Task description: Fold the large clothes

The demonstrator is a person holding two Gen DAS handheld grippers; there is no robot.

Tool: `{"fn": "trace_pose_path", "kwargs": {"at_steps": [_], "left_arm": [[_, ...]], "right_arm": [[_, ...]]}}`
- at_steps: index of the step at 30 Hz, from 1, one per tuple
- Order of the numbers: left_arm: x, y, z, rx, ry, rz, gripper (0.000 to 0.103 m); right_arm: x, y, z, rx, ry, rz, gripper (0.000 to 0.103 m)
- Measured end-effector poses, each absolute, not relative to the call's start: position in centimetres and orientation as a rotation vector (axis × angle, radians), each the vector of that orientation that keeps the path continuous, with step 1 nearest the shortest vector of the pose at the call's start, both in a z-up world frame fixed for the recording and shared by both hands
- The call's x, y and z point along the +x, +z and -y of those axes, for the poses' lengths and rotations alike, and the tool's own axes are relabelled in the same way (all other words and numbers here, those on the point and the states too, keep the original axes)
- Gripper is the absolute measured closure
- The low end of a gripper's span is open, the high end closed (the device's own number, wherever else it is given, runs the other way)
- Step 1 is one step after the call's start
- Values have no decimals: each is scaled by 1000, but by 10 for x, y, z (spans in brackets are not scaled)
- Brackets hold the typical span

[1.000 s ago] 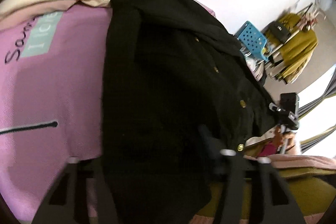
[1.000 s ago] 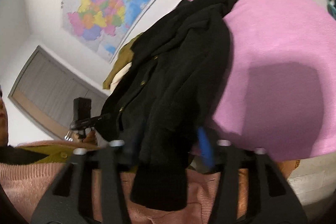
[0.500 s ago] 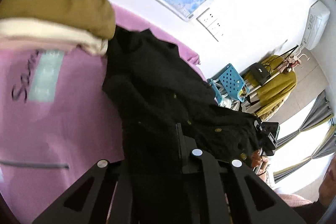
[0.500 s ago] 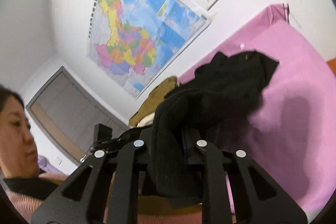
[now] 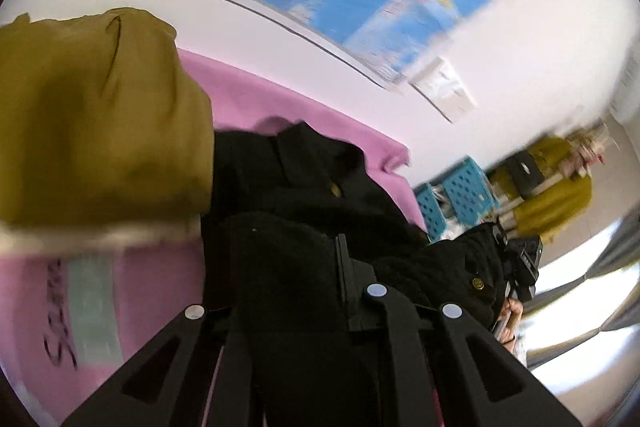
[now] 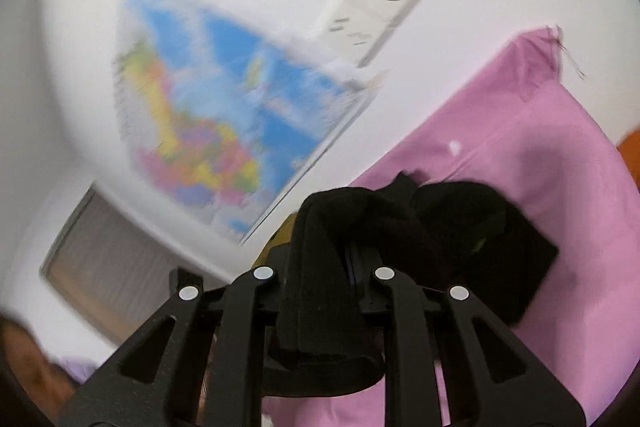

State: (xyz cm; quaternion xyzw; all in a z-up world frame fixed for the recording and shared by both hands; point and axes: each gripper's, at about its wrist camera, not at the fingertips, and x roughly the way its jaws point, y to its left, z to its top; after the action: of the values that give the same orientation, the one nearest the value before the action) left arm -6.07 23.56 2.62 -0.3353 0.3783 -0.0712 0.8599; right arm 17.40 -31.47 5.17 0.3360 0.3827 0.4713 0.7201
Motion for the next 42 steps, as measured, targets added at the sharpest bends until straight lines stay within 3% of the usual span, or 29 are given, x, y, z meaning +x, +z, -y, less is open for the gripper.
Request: {"fn": "trace_pose_path", "kwargs": {"at_steps": [4,5,9,12,16,21,29,30,31,32,33,34,36,38,42], "left_arm": [[5,4,-260,-771,-52,-897,77],[24,-8,-265,-772,-25,-934,67],[50,-34,-276,-785,7,-991,50],[28,-27,-275,-805,-84,-895,33],[-14,-6,-252,-633,-111,-784,27],[-33,0,-186,-274,-107,-785,23],[25,-20,-99,25,-146,-871,18],[37,-28,-95,42,-131,-903,18],[51,-38,-91,61,-96,-950,20],[60,-46,-92,68,-69,-972,33],[62,-49,-89,72,-69,-976,50],[68,-52,-88,66,-94,-979,60],[71,-47,-91,27,-113,-948,85],[69,-27,-99,-26,-134,-877,91],[60,16,-116,-94,-158,-723,90]], "right_arm": [[236,13,292,777,857,-1002,79],[246,2,288,786,816,-1042,76],[261,-32,274,777,734,-1153,42],[251,-25,279,764,765,-1083,34],[218,11,271,537,813,-957,29],[156,39,215,122,919,-815,22],[127,6,115,-352,917,-782,23],[132,1,109,-358,907,-796,26],[137,-3,106,-355,896,-809,35],[141,-6,104,-356,882,-822,43],[144,-7,102,-352,877,-832,60],[147,-7,101,-338,889,-841,75],[150,3,107,-302,905,-823,86],[148,27,112,-232,937,-761,89],[154,59,124,-114,925,-636,87]]}}
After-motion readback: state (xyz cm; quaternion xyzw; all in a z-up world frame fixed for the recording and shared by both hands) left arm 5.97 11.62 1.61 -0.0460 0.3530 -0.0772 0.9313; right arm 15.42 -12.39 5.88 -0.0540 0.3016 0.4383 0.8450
